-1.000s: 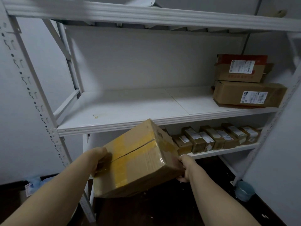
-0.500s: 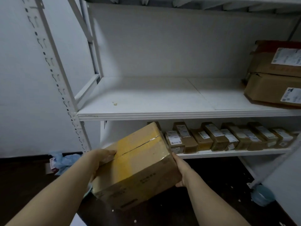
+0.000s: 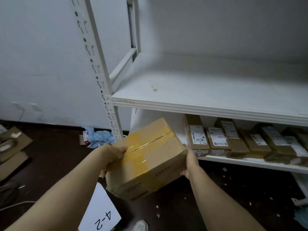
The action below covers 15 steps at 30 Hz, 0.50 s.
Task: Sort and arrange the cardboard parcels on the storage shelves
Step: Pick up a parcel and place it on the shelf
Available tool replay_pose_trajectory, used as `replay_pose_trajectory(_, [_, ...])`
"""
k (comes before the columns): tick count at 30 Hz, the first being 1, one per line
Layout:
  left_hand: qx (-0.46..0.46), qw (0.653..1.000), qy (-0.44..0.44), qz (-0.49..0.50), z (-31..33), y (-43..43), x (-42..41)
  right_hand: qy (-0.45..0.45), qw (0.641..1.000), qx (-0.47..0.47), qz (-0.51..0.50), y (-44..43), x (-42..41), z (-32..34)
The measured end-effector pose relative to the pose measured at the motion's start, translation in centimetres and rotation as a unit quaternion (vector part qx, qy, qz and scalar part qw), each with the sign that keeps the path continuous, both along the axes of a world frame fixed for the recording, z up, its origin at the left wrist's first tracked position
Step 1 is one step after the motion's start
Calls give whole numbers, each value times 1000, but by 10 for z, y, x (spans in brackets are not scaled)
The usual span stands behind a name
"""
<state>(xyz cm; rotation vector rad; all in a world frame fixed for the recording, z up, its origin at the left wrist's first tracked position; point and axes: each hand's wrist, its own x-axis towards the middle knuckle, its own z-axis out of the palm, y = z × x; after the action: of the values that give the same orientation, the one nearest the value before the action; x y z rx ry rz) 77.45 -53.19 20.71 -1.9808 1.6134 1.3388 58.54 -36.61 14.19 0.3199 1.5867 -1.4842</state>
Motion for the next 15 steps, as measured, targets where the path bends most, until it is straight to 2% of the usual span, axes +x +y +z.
replay_pose_trajectory(6, [38,997,30,58,-22,-36,-18,35,995,-11,-92,-61,-31,-26])
replay_pose_trajectory(9, [73,994,44,74,-33,-46,-25,58,996,-9,-73,-77,-39,-17])
replay_pose_trajectory(10, [59,996,42,58,-37,-50,-27,54,996,-19,-67,-81,-40,-15])
replay_pose_trajectory(12, [38,998,44,14,-42,-50,-37,44,997,-42,-37,-91,-36,-10])
replay_pose_trajectory(15, [35,994,106,12,-49,-41,-58,69,992,-18,104,-107,-20,-13])
